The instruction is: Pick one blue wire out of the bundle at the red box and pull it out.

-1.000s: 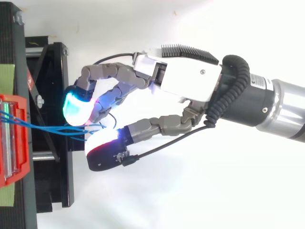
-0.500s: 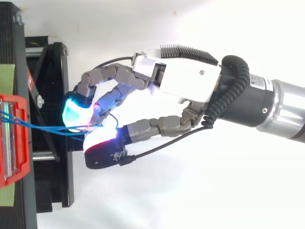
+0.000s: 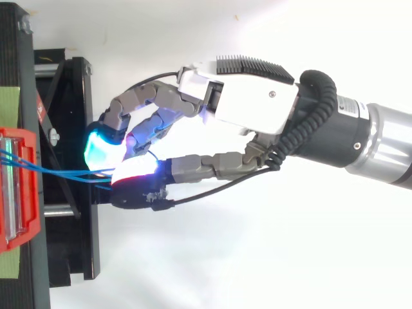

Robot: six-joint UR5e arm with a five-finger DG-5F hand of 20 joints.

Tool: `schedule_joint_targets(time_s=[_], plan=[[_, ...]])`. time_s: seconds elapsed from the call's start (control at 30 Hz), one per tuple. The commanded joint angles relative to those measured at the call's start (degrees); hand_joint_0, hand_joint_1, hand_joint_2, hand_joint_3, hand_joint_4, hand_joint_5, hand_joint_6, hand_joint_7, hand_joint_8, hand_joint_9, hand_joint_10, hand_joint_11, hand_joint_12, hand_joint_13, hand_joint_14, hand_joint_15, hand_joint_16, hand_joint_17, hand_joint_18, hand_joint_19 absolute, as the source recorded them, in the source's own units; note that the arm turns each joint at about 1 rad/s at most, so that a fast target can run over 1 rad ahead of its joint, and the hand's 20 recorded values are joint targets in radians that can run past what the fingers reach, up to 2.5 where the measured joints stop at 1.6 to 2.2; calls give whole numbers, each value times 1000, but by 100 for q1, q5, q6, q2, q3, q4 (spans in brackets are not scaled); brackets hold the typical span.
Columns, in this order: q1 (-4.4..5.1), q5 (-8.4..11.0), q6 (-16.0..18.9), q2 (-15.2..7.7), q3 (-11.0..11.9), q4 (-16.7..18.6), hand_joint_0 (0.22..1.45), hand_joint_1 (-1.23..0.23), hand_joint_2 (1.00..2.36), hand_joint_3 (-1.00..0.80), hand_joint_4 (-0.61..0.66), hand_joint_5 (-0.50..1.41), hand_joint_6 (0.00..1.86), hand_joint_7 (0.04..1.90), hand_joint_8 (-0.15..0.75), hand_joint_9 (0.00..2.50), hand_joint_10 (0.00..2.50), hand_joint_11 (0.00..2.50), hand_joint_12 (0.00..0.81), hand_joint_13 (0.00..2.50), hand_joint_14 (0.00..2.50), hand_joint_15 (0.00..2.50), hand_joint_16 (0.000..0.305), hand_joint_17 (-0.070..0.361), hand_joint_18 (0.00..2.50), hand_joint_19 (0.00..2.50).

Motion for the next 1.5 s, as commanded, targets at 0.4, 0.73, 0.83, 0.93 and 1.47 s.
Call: schedule_joint_targets(time_s=[0.4,0.73,0.83,0.93,1.47], plan=[[-19,-160,51,9,69,-53,639,-775,1017,9,187,-215,953,704,391,867,9,616,453,982,14,450,62,139,972,455],[33,-652,394,80,113,-88,557,-715,1014,-300,249,-216,924,737,382,875,12,633,449,965,17,476,60,134,935,503],[42,-643,367,80,130,-88,524,-709,1008,-384,265,-212,914,722,389,886,12,630,458,972,15,483,61,138,946,503],[51,-634,367,80,130,-167,514,-696,1004,-456,271,-208,903,715,392,895,10,635,464,975,17,484,62,140,950,509],[24,-669,491,71,122,-466,626,-792,1018,-201,125,-194,966,870,391,977,13,731,443,1018,18,491,57,128,971,486]])
